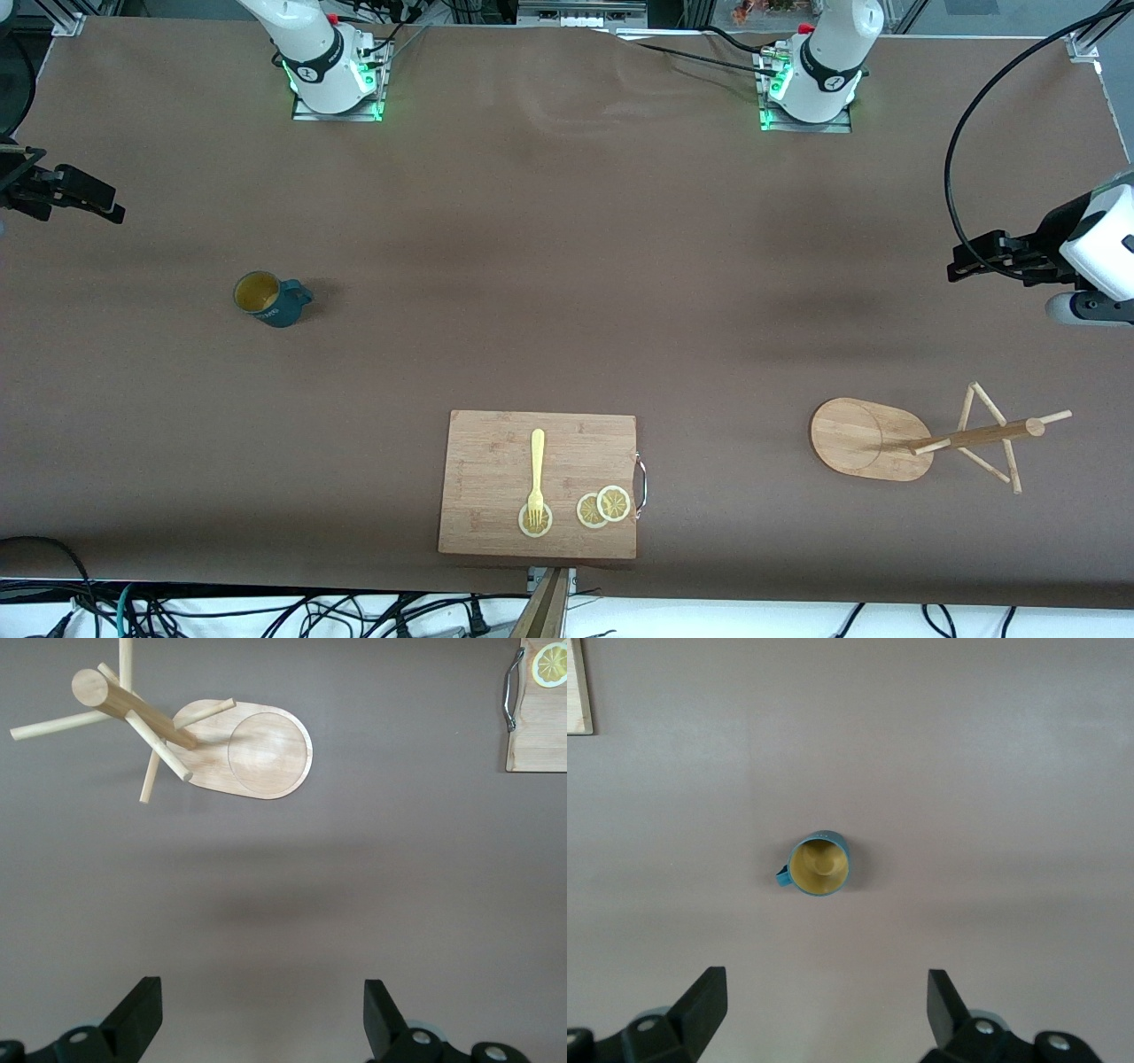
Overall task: Pass cup and hang on rack
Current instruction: 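Move the right gripper toward the teal mug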
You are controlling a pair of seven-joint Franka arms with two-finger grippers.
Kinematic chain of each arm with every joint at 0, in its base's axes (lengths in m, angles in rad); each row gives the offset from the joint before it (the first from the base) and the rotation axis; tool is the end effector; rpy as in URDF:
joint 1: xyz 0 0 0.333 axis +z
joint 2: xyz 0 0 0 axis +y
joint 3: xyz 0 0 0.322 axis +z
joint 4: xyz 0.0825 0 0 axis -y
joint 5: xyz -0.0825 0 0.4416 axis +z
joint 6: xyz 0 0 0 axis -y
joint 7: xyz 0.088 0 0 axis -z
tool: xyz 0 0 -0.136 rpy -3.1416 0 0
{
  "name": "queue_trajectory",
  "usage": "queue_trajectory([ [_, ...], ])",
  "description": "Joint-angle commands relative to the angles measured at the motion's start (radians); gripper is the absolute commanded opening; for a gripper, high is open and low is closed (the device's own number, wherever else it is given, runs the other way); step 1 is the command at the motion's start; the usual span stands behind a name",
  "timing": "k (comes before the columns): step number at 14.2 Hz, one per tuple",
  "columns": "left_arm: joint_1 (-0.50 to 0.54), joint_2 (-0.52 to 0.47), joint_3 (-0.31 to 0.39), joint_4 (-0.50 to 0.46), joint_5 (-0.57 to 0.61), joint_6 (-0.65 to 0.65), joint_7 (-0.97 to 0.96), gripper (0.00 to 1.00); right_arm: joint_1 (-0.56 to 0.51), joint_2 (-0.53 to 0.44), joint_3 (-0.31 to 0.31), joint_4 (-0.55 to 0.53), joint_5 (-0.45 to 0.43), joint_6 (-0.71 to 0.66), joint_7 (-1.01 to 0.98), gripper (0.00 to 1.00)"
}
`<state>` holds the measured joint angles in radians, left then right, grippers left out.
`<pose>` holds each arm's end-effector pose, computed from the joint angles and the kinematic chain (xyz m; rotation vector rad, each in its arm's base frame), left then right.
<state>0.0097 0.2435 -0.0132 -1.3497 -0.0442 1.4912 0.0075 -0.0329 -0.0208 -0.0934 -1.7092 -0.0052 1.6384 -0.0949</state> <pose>0.6747 -0.0077 0.5541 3.0899 -0.0186 -0.1575 0.6002 -0.0773 0.5465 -3.1379 0.0484 0.0787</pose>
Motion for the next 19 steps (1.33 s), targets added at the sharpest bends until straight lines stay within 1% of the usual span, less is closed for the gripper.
queue_trajectory([
  [1, -0.007, 0.016, 0.002, 0.053, -0.009, 0.000, -0.006, 1.00, 0.008, -0.001, -0.011, 0.003, 0.014, 0.000, 0.006, 1.00],
  [16, 0.006, 0.020, 0.004, 0.055, -0.008, 0.000, -0.004, 1.00, 0.013, 0.002, 0.001, 0.016, 0.013, -0.002, -0.006, 1.00],
  [19, 0.001, 0.020, 0.004, 0.055, -0.008, 0.001, -0.004, 1.00, 0.022, 0.022, 0.001, 0.016, 0.013, -0.003, -0.006, 1.00],
])
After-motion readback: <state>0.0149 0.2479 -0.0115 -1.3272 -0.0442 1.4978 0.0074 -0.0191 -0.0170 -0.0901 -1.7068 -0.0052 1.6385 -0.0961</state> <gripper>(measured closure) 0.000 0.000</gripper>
